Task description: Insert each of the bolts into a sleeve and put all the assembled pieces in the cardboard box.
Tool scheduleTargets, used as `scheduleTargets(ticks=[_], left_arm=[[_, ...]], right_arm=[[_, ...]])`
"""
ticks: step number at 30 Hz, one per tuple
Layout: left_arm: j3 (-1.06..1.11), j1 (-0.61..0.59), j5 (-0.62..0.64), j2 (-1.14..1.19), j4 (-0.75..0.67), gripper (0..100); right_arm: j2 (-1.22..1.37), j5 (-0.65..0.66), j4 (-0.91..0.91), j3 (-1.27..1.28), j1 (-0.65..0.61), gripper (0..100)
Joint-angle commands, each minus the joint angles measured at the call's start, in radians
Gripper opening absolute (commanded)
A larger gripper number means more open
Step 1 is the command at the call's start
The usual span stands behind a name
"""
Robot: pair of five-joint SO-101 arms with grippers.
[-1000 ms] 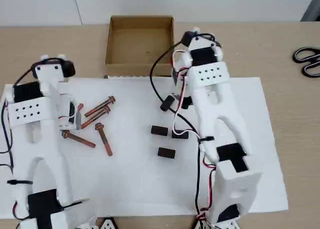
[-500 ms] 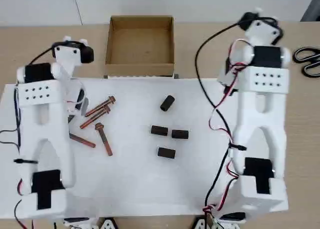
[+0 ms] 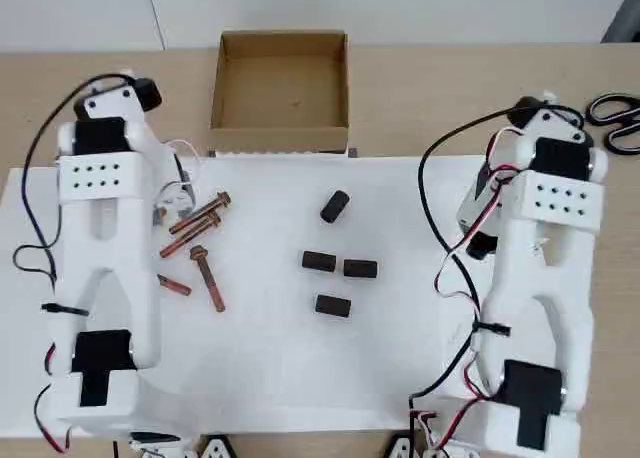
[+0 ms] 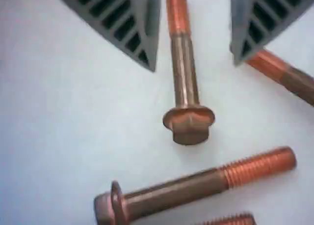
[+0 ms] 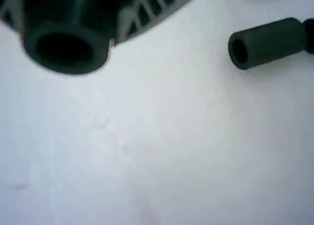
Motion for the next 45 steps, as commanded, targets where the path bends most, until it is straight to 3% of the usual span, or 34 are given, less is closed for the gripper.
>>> scheduleTargets(ticks=[1,18,24,45], left_arm=[[0.070,0.040,0.130,-0.015,0.029,9],[0.099,0.057,0.083,0.222,0.028,10],[0.099,0.054,0.078,0.227,0.005,14],[0.124,0.055,0.075,0.238,-0.123,14]], right_arm=[[-0.082,0.011,0.002,0.041,0.010,0.3],[-0.093,0.011,0.001,0.055,0.012,0.3],[-0.093,0.009,-0.005,0.055,0.012,0.3],[-0.094,0.009,-0.005,0.055,0.012,0.3]])
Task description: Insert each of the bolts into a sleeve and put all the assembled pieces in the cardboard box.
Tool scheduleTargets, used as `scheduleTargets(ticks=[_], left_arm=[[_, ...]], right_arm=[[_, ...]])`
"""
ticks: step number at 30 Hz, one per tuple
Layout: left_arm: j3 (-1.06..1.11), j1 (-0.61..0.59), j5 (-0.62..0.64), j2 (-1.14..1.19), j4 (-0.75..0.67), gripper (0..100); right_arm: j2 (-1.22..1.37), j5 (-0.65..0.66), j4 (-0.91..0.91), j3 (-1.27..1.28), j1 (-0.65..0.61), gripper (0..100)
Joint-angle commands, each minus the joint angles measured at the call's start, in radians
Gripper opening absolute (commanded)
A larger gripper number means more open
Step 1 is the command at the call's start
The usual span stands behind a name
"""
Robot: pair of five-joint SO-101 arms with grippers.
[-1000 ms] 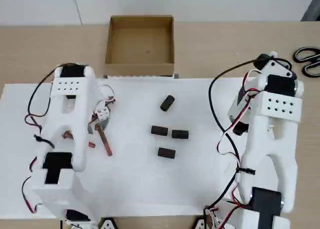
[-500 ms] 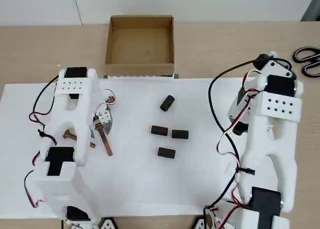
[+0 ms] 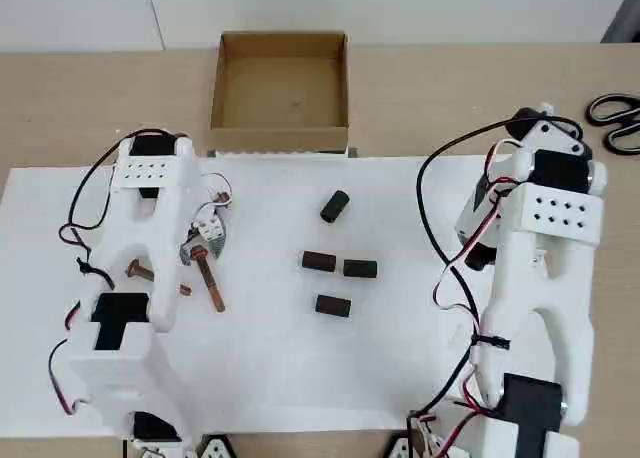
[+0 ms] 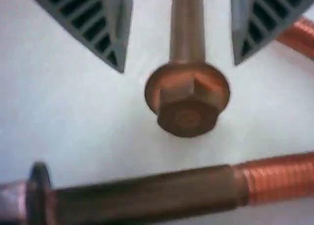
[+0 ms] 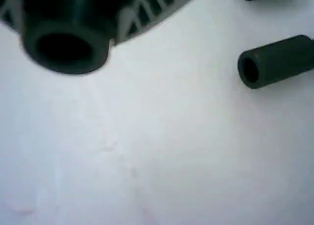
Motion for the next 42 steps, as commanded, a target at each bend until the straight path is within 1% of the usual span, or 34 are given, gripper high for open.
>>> scheduleTargets(ticks=[1,15,20,23,29,34,38,40,42], left_arm=[[0.013,0.003,-0.006,-0.005,-0.029,14],[0.024,0.000,-0.006,0.120,-0.071,14],[0.022,0.009,-0.015,0.110,-0.066,7],[0.022,0.015,-0.068,0.103,-0.061,0],[0.022,0.020,-0.066,0.103,-0.015,0],[0.022,0.020,-0.066,0.098,-0.012,0],[-0.001,0.020,-0.066,-0.003,0.043,0],[-0.036,0.021,-0.068,-0.087,0.078,0],[-0.070,0.035,-0.069,-0.176,0.092,0]], right_arm=[[-0.042,0.009,-0.005,-0.005,0.010,0.3],[-0.048,0.009,-0.005,-0.005,0.010,0.3],[-0.048,0.009,-0.005,-0.005,0.010,0.3],[-0.048,0.009,-0.005,-0.005,0.010,0.3],[-0.048,0.009,-0.005,-0.005,0.008,0.3],[-0.059,0.009,-0.001,-0.026,0.002,0.3],[-0.162,0.011,-0.004,-0.068,-0.012,0.3],[-0.223,0.014,-0.004,-0.080,-0.061,0.3],[-0.285,0.049,0.001,-0.080,-0.124,0.3]])
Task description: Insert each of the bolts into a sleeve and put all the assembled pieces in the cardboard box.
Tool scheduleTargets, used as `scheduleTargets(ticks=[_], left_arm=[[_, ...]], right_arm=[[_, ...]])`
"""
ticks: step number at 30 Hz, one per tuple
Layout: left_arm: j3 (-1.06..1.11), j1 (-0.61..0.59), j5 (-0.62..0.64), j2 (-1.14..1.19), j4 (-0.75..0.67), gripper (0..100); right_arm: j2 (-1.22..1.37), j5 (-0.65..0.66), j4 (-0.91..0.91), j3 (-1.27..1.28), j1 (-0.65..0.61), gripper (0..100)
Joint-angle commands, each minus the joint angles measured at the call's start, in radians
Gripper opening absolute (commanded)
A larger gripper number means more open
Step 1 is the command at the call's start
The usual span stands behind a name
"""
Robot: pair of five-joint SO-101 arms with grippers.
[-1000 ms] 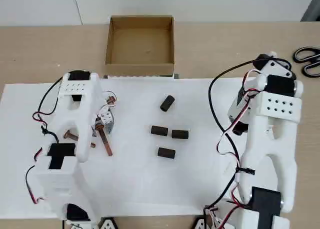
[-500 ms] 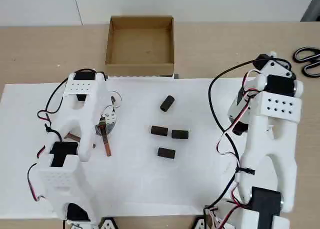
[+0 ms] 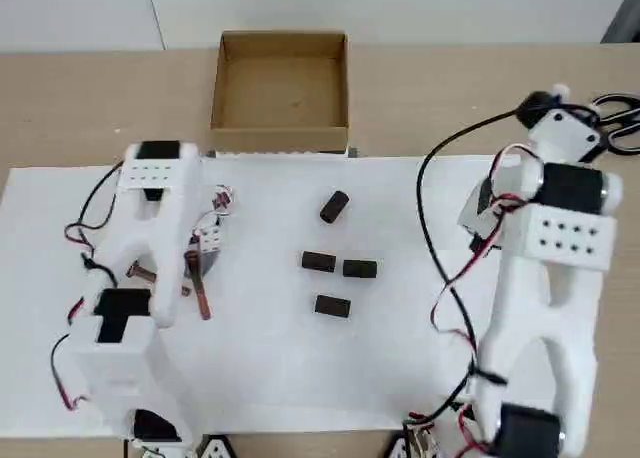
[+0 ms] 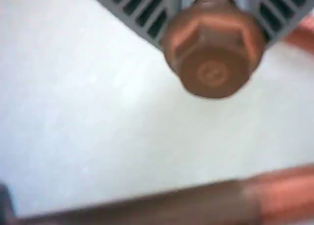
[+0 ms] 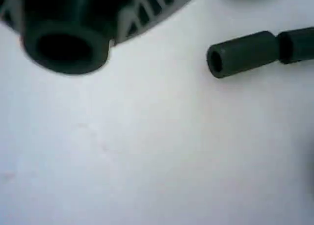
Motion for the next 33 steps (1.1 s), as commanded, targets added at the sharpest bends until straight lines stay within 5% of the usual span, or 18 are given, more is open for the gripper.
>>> scheduleTargets(ticks=[1,11,16,26,33], left_arm=[[-0.070,0.034,-0.011,-0.212,0.044,0],[-0.068,0.152,-0.023,-0.638,0.058,0],[-0.033,0.198,-0.158,-0.878,0.052,0],[0.453,0.206,-0.227,-1.407,-0.183,0],[0.826,0.207,-0.123,-1.794,-0.410,0]], right_arm=[[-0.137,0.068,0.002,-0.049,-0.104,0.3],[-0.346,0.229,0.010,-0.048,-0.194,0.3],[-0.522,0.350,0.010,0.048,-0.205,0.3],[-0.888,0.404,-0.059,0.460,-0.412,0.3],[-0.993,0.405,-0.234,0.664,-0.567,0.3]])
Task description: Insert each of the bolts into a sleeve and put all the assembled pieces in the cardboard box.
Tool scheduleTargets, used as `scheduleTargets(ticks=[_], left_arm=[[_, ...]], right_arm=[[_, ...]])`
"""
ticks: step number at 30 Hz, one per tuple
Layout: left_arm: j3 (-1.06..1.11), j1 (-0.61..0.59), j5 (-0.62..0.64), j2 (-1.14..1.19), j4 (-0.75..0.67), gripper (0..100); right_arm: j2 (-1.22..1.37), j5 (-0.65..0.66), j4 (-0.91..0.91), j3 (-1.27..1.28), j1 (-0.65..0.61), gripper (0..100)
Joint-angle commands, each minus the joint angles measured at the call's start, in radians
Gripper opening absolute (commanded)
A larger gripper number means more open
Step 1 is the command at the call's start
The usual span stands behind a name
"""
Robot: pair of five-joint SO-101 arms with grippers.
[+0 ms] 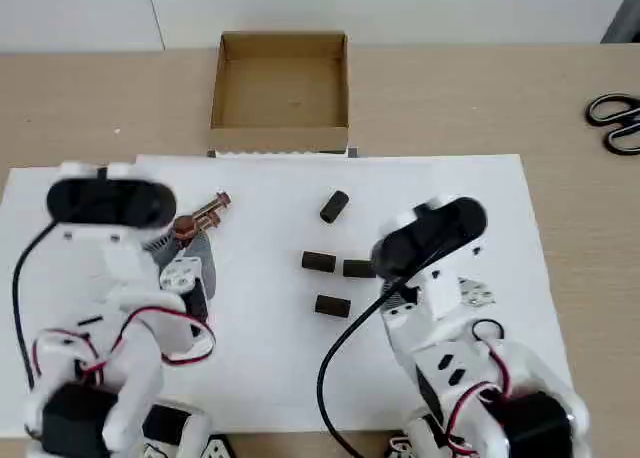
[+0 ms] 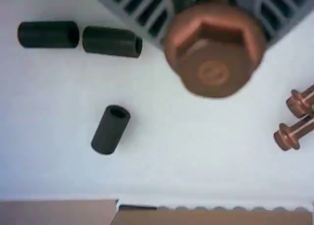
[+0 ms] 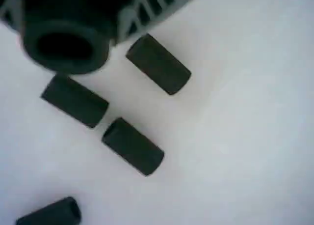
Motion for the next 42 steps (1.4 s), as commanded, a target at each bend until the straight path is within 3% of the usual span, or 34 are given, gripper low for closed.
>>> scheduleTargets(ticks=[1,9,15,23,30,42], left_arm=[[0.150,0.005,0.040,-0.193,-0.117,0],[0.331,0.005,0.187,-0.431,-0.160,0],[0.337,0.006,0.319,-0.440,-0.160,0],[0.335,0.012,0.325,-0.439,-0.178,0],[0.337,0.114,0.373,-0.439,-0.193,0],[0.340,0.121,0.408,-0.439,-0.199,0]], right_arm=[[-0.021,0.011,-0.105,0.063,-0.067,0.3],[-0.019,0.014,-0.295,0.221,-0.246,0.3],[-0.027,0.130,-0.389,0.325,-0.326,0.3],[-0.028,0.273,-0.433,0.384,-0.332,0.3],[-0.028,0.272,-0.478,0.402,-0.427,0.3],[-0.022,0.265,-0.588,0.414,-0.440,0.3]])
